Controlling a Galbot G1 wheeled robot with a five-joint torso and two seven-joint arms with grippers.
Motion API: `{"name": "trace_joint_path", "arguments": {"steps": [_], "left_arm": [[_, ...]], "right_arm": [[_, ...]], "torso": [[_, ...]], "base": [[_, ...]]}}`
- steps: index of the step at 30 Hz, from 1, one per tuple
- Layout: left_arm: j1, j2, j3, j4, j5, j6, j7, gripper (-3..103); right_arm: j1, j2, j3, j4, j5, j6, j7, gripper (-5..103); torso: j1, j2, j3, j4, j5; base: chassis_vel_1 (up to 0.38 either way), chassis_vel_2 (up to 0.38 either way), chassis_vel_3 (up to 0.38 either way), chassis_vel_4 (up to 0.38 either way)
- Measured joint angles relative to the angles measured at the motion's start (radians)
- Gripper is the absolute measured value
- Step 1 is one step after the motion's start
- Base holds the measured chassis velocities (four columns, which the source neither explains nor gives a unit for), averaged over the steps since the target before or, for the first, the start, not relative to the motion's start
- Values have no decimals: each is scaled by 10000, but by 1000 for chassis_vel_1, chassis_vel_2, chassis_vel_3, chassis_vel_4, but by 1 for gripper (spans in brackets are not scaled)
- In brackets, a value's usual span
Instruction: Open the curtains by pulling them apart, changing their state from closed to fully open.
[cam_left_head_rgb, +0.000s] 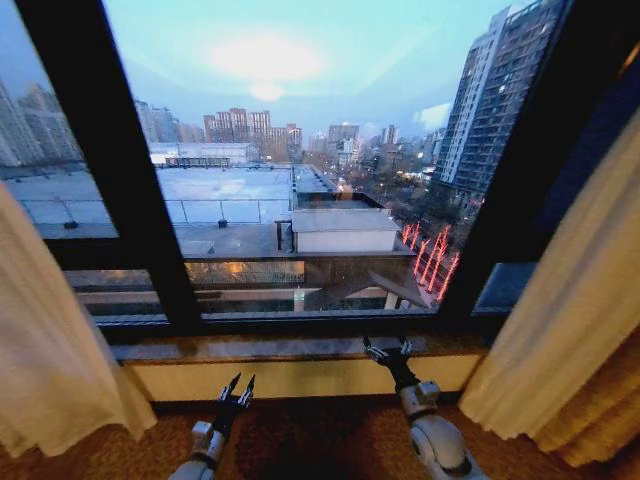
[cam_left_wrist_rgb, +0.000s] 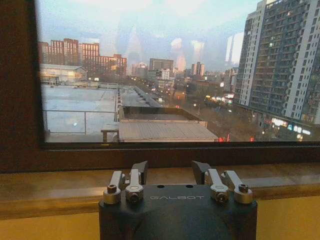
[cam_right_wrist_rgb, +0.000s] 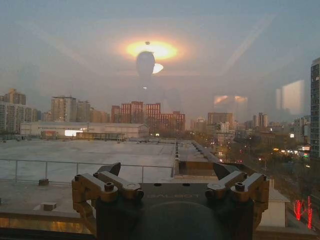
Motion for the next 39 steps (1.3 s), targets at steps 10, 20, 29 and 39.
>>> {"name": "trace_joint_path", "arguments": {"steps": [10,20,29,39], "left_arm": [[0,0,0,0,0,0,0,50],[0,0,0,0,0,0,-1,50],[1,0,0,0,0,0,-1,50],[0,1,-6,0,0,0,-7,50]], "right_arm": [[0,0,0,0,0,0,0,100],[0,0,1,0,0,0,0,100],[0,0,1,0,0,0,0,100],[0,0,0,1,0,1,0,100]], "torso": [[-1,1,-1,0,-4],[0,0,0,0,-2],[1,1,0,1,-2],[2,0,1,4,-5]], "base": [[348,348,-360,-358],[354,352,-363,-356],[353,356,-358,-360],[323,315,-317,-315]]}}
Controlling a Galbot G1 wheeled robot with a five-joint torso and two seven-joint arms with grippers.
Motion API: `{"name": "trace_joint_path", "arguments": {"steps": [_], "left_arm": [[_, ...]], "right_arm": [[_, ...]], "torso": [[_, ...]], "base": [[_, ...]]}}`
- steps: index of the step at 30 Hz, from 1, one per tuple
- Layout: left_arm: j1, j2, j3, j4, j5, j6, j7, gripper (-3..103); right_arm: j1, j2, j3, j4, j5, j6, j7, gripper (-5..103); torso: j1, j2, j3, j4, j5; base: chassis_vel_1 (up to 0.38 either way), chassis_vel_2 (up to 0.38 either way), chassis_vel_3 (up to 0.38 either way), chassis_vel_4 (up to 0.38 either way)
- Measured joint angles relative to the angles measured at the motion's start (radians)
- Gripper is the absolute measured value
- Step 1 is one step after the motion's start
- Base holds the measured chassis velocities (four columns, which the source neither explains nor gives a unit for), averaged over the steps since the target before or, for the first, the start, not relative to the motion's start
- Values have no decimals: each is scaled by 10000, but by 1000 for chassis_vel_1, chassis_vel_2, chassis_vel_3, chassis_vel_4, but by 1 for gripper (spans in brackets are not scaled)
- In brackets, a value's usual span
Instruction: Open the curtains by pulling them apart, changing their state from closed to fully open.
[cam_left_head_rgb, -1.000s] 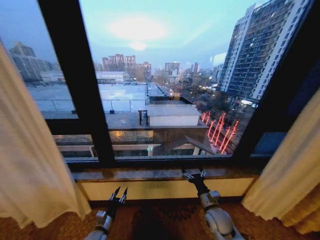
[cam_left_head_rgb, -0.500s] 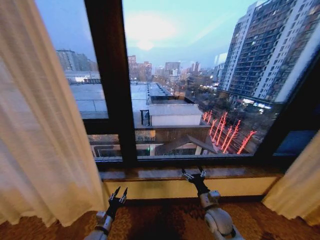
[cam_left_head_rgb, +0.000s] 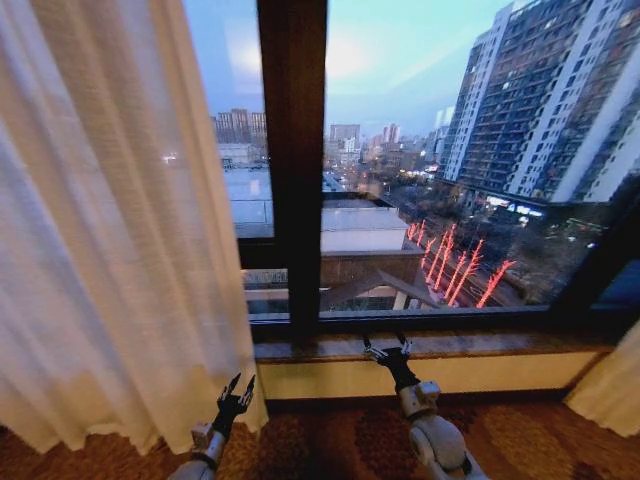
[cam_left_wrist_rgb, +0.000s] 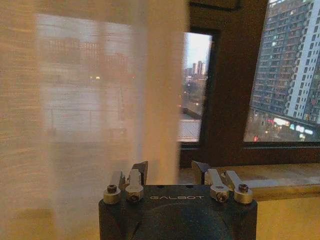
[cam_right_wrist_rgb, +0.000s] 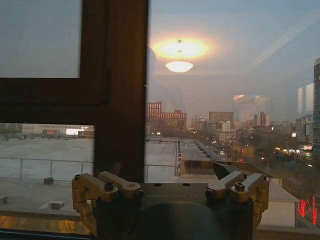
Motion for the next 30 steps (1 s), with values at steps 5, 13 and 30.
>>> {"name": "trace_joint_path", "arguments": {"steps": [5,13,30], "left_arm": [[0,2,-9,0,0,0,-3,50],[0,-5,12,-1,0,0,5,50],[0,-1,7,-1,0,0,7,50]], "right_arm": [[0,1,-1,1,0,0,0,100],[0,-5,5,0,0,0,1,100],[0,-1,1,0,0,0,1,100]], "torso": [[-1,1,-1,-2,-1],[-3,0,0,-6,6],[-2,0,0,-5,3]], "base": [[94,113,-92,-138],[-16,-15,17,20],[-42,-39,40,44]]}}
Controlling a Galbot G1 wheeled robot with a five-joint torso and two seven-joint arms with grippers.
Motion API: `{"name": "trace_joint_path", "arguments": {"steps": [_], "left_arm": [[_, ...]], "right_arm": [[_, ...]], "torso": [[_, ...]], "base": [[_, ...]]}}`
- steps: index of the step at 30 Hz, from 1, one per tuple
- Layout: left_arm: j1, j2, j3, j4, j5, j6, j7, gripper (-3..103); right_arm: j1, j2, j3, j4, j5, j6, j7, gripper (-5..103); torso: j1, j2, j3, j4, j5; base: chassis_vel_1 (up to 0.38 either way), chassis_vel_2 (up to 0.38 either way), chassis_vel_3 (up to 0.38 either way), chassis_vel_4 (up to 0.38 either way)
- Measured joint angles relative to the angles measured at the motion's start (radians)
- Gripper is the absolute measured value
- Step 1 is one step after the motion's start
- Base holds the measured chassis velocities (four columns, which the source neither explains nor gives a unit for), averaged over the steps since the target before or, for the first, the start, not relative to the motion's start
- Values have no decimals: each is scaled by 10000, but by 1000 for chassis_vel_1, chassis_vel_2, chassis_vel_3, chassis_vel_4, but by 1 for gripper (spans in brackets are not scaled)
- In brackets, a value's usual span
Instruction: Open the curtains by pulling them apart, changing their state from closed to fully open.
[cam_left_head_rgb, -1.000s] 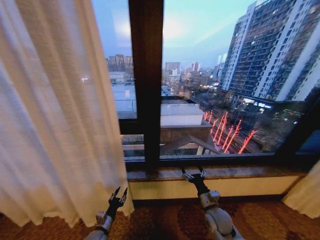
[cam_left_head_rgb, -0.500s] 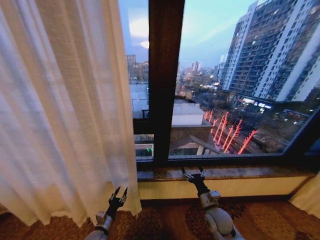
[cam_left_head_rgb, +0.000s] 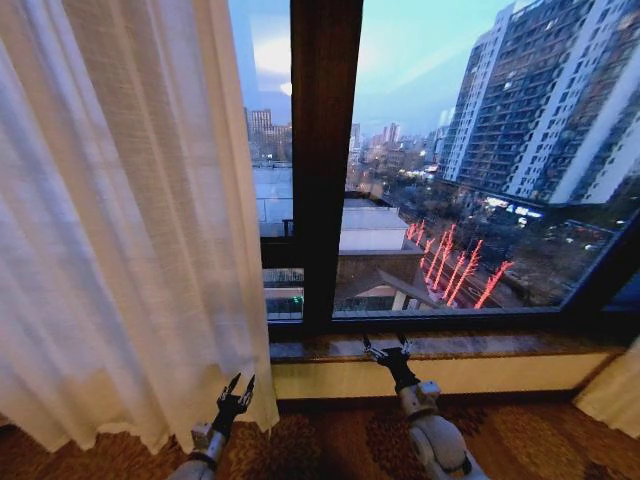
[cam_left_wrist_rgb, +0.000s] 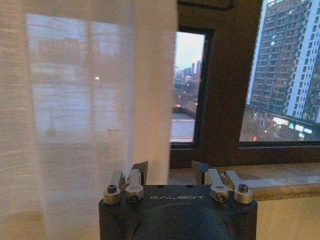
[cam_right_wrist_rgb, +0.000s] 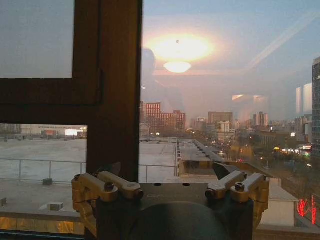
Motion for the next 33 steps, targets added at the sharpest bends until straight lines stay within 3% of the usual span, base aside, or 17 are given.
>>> {"name": "trace_joint_path", "arguments": {"steps": [33], "left_arm": [[0,0,-1,0,0,0,1,50]], "right_arm": [[0,0,-1,0,0,0,0,100]], "torso": [[0,1,0,1,1]], "base": [[-9,-11,7,10]]}}
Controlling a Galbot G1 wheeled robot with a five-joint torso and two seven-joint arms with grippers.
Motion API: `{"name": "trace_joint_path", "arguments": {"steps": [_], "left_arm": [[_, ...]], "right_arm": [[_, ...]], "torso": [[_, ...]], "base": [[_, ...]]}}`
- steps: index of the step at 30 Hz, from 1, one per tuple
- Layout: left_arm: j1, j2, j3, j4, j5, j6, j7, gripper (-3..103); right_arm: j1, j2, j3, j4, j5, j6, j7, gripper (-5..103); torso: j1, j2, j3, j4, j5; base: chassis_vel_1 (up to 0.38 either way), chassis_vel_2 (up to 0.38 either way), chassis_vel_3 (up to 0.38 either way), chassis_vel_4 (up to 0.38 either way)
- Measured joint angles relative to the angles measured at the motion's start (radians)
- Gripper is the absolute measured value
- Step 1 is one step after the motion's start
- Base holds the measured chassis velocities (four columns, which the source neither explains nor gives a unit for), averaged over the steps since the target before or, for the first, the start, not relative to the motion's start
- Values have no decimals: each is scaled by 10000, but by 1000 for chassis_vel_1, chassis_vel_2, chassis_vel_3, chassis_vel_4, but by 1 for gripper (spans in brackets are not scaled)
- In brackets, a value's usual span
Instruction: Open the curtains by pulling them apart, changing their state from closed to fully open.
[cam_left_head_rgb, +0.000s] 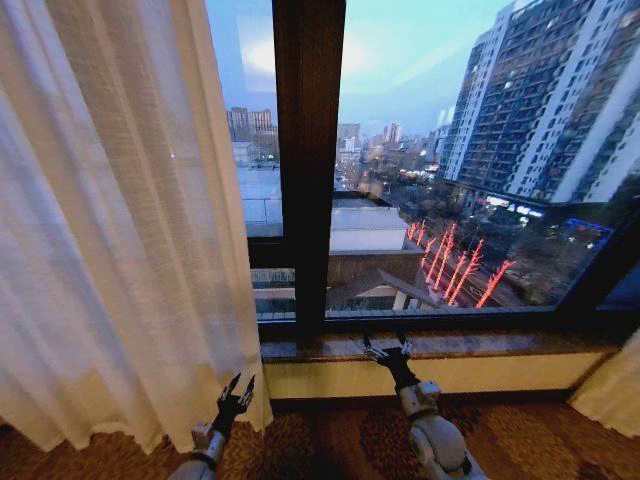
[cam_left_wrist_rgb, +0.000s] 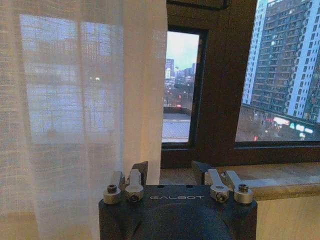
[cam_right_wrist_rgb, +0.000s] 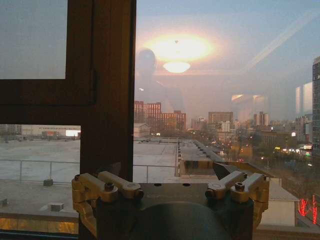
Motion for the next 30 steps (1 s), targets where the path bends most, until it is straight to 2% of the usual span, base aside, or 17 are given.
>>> {"name": "trace_joint_path", "arguments": {"steps": [30], "left_arm": [[0,0,0,0,0,0,-1,50]], "right_arm": [[0,-1,0,0,0,0,0,100]], "torso": [[0,-1,0,0,0]], "base": [[0,0,0,0]]}}
